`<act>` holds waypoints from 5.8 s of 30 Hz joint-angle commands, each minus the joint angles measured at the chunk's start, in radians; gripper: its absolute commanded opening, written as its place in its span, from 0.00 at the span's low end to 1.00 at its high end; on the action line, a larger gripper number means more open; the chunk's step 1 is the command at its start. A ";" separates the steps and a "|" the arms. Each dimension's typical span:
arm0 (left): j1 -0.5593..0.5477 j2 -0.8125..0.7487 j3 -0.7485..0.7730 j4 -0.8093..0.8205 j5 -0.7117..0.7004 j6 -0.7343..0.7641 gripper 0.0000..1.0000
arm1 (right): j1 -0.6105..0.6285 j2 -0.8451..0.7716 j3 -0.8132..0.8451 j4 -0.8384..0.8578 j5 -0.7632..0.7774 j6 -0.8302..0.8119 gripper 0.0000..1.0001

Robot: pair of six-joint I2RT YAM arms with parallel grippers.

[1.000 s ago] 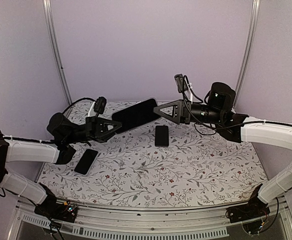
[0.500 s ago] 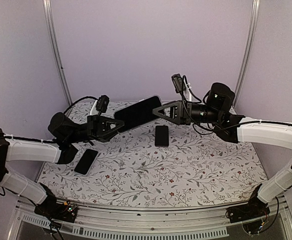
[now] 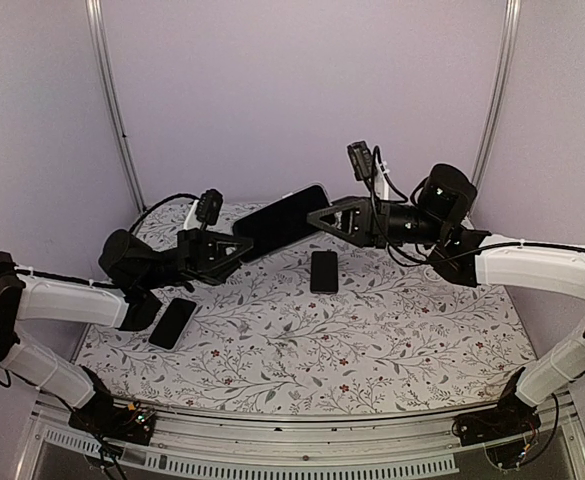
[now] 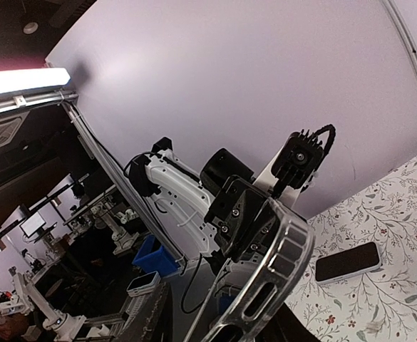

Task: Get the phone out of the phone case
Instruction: Remove the top right corner of the phone case from the phone.

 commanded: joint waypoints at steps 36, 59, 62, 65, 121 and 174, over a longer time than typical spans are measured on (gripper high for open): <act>0.003 -0.145 0.046 0.027 -0.020 0.074 0.00 | -0.060 -0.087 -0.145 -0.120 0.122 -0.006 0.81; 0.078 -0.200 -0.022 -0.178 -0.014 0.180 0.00 | -0.018 -0.193 -0.092 -0.255 0.190 -0.061 0.82; 0.082 -0.194 -0.024 -0.181 -0.007 0.188 0.00 | -0.007 -0.198 -0.074 -0.263 0.189 -0.069 0.79; 0.084 -0.190 -0.025 -0.180 -0.002 0.189 0.00 | 0.004 -0.184 -0.047 -0.269 0.194 -0.075 0.75; -0.054 -0.076 0.006 0.225 -0.159 -0.057 0.00 | -0.023 -0.071 -0.056 -0.016 0.070 0.034 0.19; 0.075 -0.208 -0.104 -0.078 -0.066 0.109 0.00 | 0.033 -0.149 0.058 -0.415 0.282 -0.067 0.66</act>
